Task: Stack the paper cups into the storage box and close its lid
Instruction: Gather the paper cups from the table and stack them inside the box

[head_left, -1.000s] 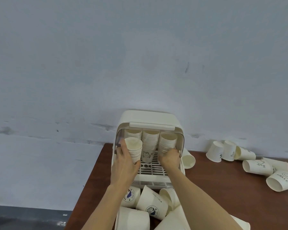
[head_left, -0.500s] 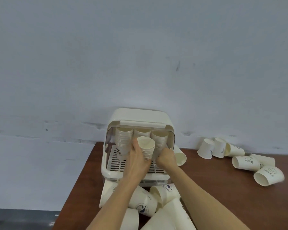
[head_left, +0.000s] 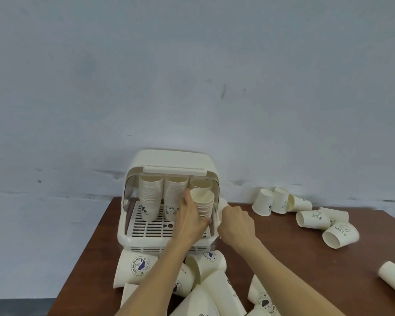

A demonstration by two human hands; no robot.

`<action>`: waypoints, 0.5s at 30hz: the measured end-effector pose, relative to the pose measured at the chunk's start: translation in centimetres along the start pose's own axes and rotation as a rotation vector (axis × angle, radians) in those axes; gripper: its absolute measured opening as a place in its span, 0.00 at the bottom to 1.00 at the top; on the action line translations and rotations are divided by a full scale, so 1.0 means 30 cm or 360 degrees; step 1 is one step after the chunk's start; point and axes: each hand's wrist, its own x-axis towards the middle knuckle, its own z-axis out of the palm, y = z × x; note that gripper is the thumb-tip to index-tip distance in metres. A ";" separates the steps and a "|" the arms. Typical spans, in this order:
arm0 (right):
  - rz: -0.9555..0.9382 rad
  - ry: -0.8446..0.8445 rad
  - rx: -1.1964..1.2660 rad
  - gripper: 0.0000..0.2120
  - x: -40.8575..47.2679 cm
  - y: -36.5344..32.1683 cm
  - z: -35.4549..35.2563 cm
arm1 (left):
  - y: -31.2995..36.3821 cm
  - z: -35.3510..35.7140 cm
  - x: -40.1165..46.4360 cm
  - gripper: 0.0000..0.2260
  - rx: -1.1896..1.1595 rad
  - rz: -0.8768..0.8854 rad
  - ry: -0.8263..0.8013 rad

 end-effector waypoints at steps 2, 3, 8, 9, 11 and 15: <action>0.0011 -0.0016 -0.0011 0.09 -0.017 0.017 -0.001 | 0.008 0.007 -0.009 0.38 -0.0012 -0.0003 0.0000; 0.0022 -0.0027 -0.0007 0.09 -0.025 0.022 0.002 | 0.009 0.011 -0.012 0.37 -0.0016 -0.0004 0.0004; 0.0047 -0.0046 0.0026 0.13 -0.062 0.032 0.001 | 0.019 0.000 -0.021 0.44 -0.0058 -0.0045 -0.0068; 0.0050 -0.0050 0.0032 0.14 -0.069 0.033 -0.001 | 0.020 -0.007 -0.023 0.48 -0.0045 -0.0051 -0.0087; 0.0057 -0.0053 0.0046 0.14 -0.084 0.035 -0.010 | 0.028 -0.025 -0.037 0.55 -0.0009 -0.0076 -0.0124; 0.0054 -0.0031 0.0077 0.13 -0.125 0.032 -0.034 | 0.046 -0.083 -0.095 0.50 0.0038 -0.0116 -0.0105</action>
